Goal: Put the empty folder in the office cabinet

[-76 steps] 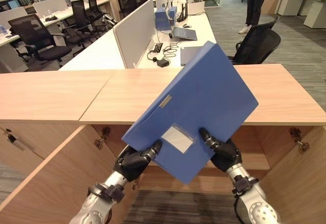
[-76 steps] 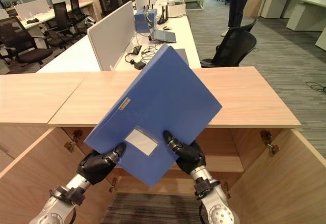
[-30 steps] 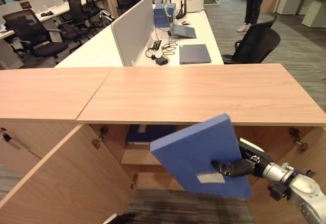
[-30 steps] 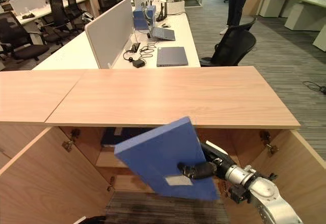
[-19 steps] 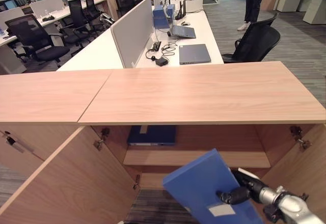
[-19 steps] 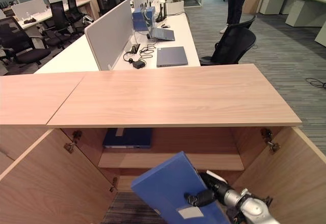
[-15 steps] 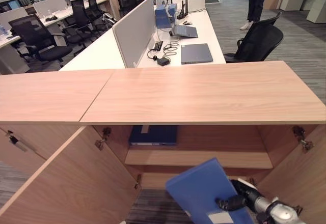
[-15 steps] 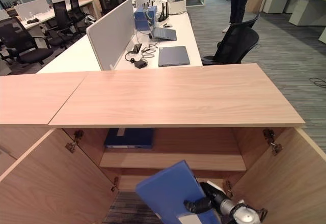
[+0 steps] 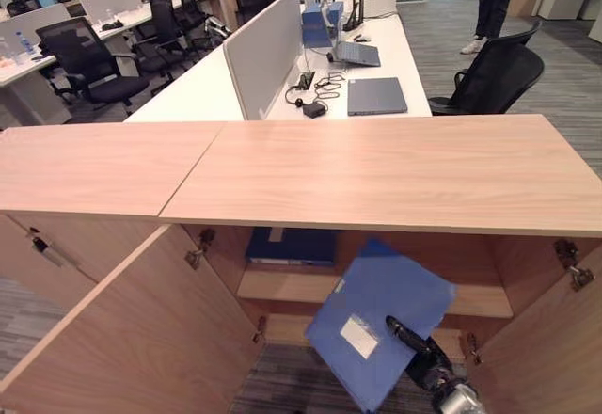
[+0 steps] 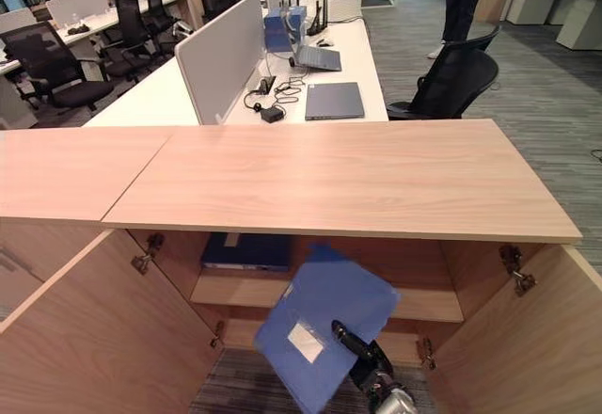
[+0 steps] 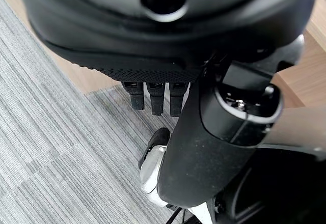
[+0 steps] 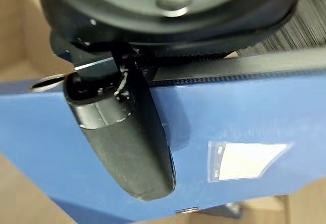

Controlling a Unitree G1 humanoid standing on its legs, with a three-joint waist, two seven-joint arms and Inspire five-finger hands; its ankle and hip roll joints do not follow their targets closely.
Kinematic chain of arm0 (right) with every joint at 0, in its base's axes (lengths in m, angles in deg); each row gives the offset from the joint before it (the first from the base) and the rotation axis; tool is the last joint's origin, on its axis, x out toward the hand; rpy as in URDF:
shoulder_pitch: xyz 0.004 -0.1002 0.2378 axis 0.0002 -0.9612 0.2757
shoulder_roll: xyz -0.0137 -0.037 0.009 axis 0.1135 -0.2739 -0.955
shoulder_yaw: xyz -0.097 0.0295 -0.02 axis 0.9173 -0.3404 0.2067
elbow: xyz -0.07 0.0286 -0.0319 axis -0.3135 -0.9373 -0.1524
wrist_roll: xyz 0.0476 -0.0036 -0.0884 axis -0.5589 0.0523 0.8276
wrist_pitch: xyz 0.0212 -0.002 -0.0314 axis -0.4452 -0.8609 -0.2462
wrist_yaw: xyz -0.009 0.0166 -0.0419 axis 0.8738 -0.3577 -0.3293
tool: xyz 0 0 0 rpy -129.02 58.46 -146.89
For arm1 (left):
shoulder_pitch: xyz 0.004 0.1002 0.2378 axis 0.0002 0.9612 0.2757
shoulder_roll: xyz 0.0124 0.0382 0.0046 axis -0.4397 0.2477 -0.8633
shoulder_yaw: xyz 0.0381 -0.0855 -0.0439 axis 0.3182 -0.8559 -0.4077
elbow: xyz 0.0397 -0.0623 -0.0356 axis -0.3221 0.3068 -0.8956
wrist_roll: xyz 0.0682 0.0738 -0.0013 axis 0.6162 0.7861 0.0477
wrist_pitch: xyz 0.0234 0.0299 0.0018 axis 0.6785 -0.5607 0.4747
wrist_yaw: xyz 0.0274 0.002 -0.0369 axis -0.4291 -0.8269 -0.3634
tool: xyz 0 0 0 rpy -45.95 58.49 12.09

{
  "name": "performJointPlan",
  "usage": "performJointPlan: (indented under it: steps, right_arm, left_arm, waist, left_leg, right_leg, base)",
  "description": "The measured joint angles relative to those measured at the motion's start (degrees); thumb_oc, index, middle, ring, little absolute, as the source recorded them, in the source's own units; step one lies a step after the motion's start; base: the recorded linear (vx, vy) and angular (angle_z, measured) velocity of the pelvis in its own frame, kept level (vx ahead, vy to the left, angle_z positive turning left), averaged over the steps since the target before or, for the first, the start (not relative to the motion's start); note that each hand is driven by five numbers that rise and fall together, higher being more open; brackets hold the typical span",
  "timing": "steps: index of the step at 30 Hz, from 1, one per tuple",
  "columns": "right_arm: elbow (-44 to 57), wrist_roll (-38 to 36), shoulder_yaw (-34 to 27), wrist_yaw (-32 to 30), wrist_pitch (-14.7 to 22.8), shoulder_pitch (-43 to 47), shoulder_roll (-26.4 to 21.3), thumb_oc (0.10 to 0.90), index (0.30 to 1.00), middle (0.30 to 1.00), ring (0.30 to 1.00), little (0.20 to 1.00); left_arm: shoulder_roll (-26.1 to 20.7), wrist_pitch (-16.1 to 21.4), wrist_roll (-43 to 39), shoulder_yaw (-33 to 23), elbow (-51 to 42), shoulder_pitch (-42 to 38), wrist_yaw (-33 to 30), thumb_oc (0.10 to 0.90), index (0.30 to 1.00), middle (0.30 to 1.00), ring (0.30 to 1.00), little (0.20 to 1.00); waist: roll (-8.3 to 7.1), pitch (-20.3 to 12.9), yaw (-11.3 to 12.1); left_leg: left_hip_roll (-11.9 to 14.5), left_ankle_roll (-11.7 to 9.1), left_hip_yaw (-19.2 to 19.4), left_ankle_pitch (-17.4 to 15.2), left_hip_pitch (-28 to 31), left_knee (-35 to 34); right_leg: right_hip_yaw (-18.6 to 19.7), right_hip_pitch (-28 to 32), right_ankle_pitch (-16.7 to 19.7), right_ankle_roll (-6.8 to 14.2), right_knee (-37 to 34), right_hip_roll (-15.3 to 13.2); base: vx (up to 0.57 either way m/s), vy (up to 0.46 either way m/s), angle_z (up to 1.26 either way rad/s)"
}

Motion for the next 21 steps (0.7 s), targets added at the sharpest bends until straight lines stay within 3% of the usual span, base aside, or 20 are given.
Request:
performJointPlan:
  steps: [6, 10, 18, 21]
  right_arm:
    - [-0.71, -6.41, -5.71, -3.48, 4.82, 6.82, -0.18, 0.400, 0.300, 0.300, 0.300, 0.300]
    - [-4.57, -12.99, -14.24, -6.03, 10.77, 15.94, -1.34, 0.400, 0.300, 0.300, 0.300, 0.300]
    - [-9.75, -21.27, -22.12, -8.67, 16.70, 29.49, -7.08, 0.400, 0.300, 0.300, 0.300, 0.300]
    - [-13.86, -22.40, -23.52, -9.38, 16.91, 33.83, -9.67, 0.400, 0.300, 0.300, 0.300, 0.300]
  left_arm:
    - [-0.10, 0.01, 0.02, 1.97, -0.62, 0.05, 0.02, 0.800, 0.900, 0.900, 0.900, 0.900]
    - [-0.11, 0.02, -0.05, 2.72, -2.01, -0.41, -0.37, 0.800, 0.900, 0.900, 0.900, 0.900]
    - [-0.42, 0.14, -1.25, 6.89, -5.26, -2.31, -0.28, 0.800, 0.900, 0.900, 0.900, 0.900]
    - [-0.81, 0.17, -2.29, 8.35, -5.96, -2.73, -0.11, 0.800, 0.900, 0.900, 0.900, 0.900]
  waist:
    - [0.37, 0.65, 0.27]
    - [1.40, 1.16, 1.47]
    - [5.08, 3.57, 3.46]
    - [5.75, 3.83, 4.24]
  left_leg:
    - [-0.16, 0.73, -0.56, 0.85, -1.79, 0.01]
    - [-0.03, 0.62, -1.50, 1.41, -4.04, 0.02]
    - [-0.24, 0.60, -3.25, 2.66, -7.33, 0.25]
    - [-0.27, 0.57, -3.30, 2.69, -8.36, 0.24]
  right_leg:
    - [-0.34, -1.82, 0.73, -0.09, -0.05, -0.02]
    - [-1.28, -3.52, 0.75, -0.24, -0.07, 0.07]
    - [-2.99, -5.87, 1.30, -0.67, 0.07, 0.25]
    - [-2.99, -6.96, 1.29, -0.66, 0.07, 0.29]
  base:
    - [0.00, 0.005, 0.03]
    - [-0.03, 0.010, 0.12]
    - [-0.02, 0.018, 0.10]
    - [0.00, 0.021, 0.01]
